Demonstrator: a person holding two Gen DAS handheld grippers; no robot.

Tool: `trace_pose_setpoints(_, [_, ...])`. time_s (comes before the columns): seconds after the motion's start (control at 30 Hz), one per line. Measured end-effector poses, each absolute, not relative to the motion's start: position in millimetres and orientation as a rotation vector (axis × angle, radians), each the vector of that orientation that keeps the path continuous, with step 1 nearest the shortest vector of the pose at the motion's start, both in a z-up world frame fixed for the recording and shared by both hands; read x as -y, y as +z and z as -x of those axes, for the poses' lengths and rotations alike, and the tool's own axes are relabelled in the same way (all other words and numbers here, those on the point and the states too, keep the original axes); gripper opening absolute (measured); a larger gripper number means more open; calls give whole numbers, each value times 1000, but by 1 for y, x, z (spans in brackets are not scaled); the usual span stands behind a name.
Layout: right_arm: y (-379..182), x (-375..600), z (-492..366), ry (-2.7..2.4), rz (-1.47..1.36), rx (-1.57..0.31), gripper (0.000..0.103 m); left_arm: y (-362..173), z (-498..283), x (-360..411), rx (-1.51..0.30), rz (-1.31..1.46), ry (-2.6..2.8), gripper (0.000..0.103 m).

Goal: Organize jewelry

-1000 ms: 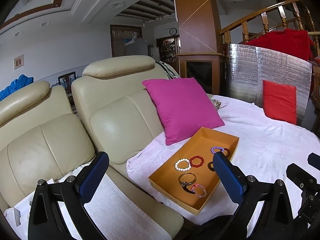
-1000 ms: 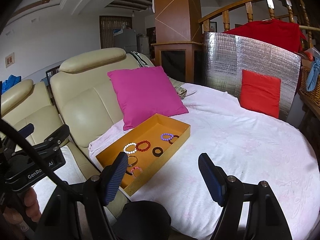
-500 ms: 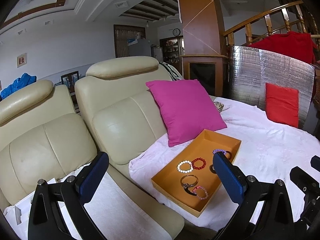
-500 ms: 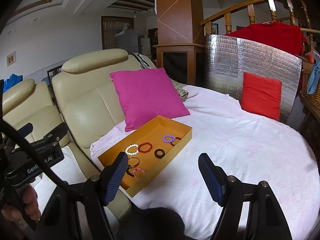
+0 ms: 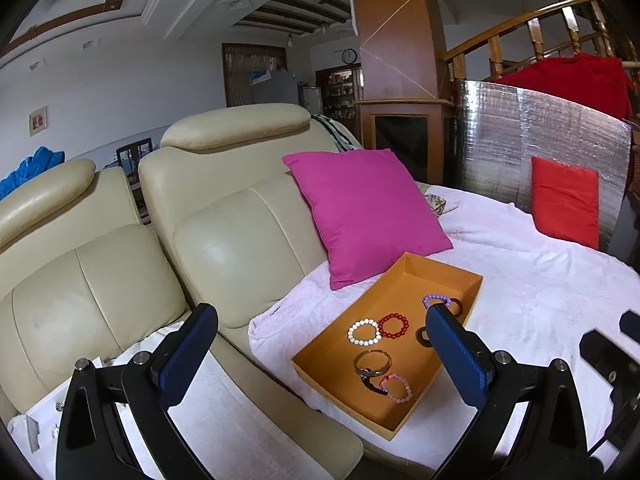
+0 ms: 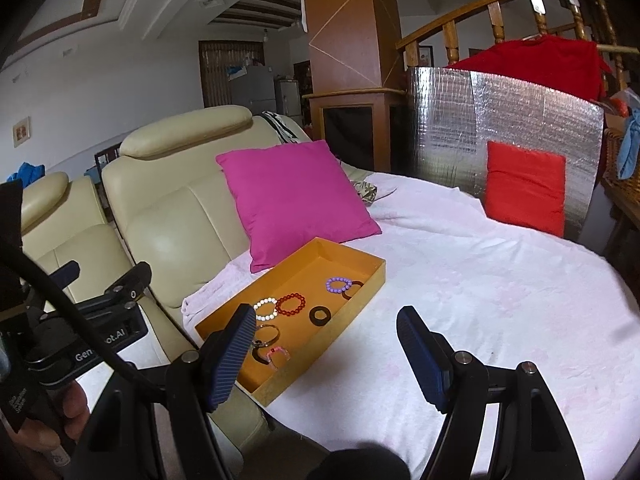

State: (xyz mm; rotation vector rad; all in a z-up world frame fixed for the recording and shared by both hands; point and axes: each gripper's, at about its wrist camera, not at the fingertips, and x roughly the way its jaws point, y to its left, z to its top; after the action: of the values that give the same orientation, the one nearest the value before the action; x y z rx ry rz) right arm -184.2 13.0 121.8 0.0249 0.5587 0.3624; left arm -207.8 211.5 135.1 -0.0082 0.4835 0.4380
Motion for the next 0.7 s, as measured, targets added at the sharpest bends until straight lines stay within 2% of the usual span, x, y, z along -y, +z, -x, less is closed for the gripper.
trace_pose_setpoints(0.7, [81, -17, 123, 375, -55, -659, 76, 110, 149, -214, -554, -3, 449, 103])
